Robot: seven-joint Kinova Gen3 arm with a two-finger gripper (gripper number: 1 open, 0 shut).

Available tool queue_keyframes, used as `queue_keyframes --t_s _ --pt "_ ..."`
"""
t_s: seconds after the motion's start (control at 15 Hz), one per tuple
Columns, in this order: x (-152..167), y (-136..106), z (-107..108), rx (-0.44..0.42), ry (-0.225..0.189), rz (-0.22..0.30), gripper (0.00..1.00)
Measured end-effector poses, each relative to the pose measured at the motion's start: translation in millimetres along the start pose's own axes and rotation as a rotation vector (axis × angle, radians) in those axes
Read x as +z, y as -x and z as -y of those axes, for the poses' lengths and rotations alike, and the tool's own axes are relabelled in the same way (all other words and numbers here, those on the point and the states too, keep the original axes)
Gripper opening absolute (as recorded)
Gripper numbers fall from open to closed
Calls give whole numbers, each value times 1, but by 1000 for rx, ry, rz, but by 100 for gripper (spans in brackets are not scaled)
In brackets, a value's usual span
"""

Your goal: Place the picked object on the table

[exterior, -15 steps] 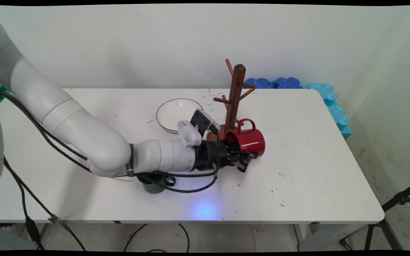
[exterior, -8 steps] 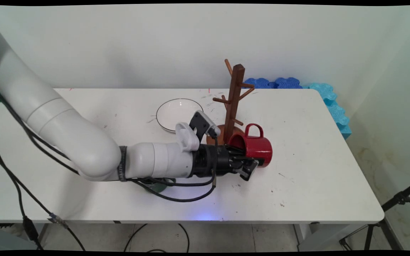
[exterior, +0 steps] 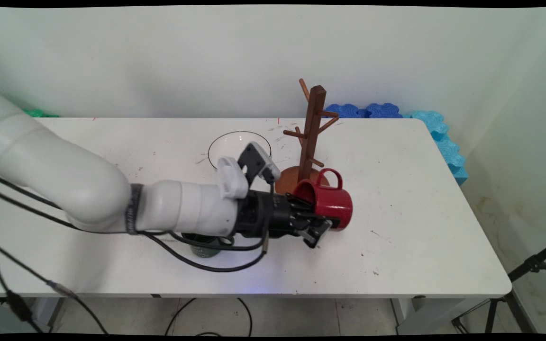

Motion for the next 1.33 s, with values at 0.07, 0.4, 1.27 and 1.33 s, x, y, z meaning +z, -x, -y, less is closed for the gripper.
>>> queue_keyframes --t_s 0.07,0.4,1.27,1.33 --pt "-8 -5 0 10 -1 10 0" --pt "-40 -25 0 48 -1 38 0" --pt "-124 -72 15 247 -25 208 0" --pt "-129 -76 18 269 -35 235 0"
